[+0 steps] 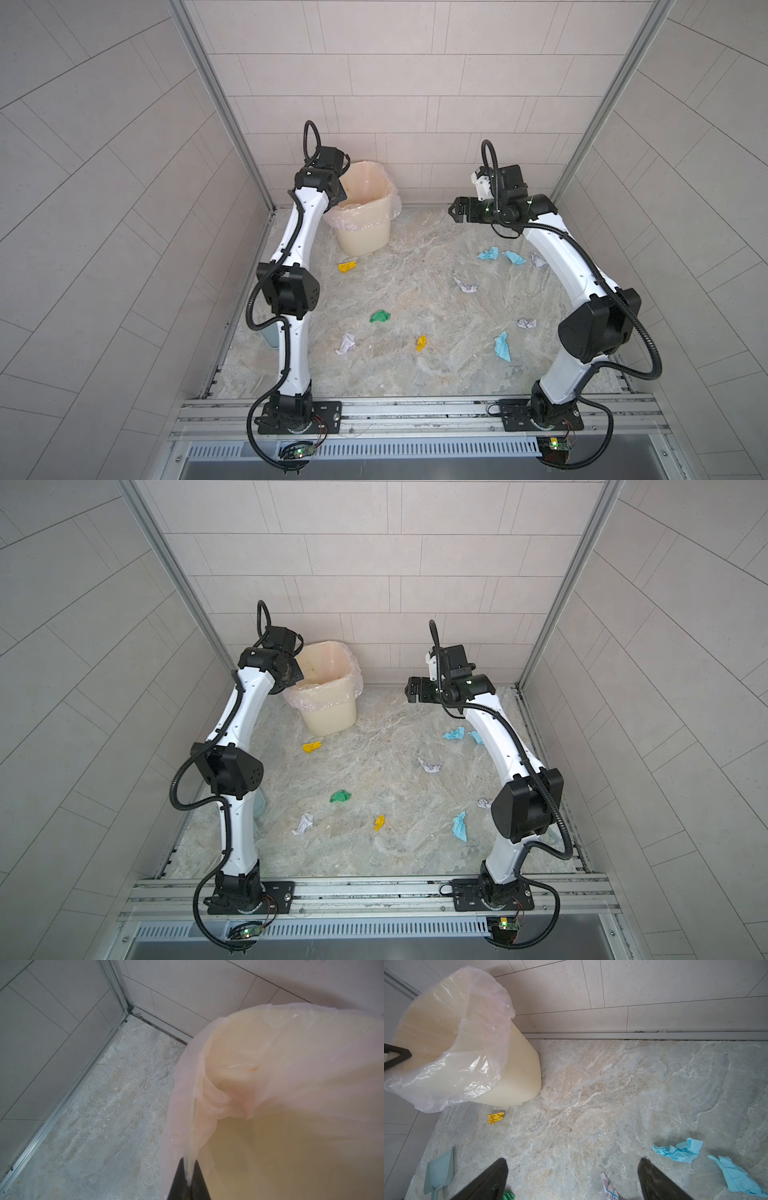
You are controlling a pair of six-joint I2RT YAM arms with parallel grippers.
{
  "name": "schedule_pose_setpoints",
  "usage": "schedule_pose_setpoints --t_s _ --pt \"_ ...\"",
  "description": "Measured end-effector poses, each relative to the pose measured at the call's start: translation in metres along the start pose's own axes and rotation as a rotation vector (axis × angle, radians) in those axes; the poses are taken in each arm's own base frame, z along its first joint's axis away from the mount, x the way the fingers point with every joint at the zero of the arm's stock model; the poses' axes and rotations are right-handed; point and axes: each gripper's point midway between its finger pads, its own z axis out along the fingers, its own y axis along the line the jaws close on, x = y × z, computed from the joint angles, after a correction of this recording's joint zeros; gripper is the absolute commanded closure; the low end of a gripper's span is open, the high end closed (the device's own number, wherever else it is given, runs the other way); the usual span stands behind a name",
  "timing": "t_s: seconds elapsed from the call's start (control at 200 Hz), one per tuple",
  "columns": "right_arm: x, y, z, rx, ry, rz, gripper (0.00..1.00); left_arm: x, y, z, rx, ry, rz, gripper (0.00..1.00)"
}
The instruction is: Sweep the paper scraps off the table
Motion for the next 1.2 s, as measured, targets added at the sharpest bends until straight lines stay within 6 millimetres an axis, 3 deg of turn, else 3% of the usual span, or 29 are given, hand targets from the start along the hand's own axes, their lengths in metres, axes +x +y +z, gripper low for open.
schedule_pose_setpoints --t_s 0.34,1.041,1.201 --pt "0.000 0.000 0.000 0.000 0.000 0.000 0.01 -0.007 0.035 -0.008 -0.071 -0.027 -0.036 1.00" --pt "0.000 0.000 0.000 0.000 0.000 0.004 0.01 -0.018 0.049 0.011 -0.107 -0.075 -0.072 1.00" --pt "0.000 0.000 0.000 0.000 0.000 0.004 0.01 -0.020 0.049 0.011 -0.103 -0.086 -0.074 0.69"
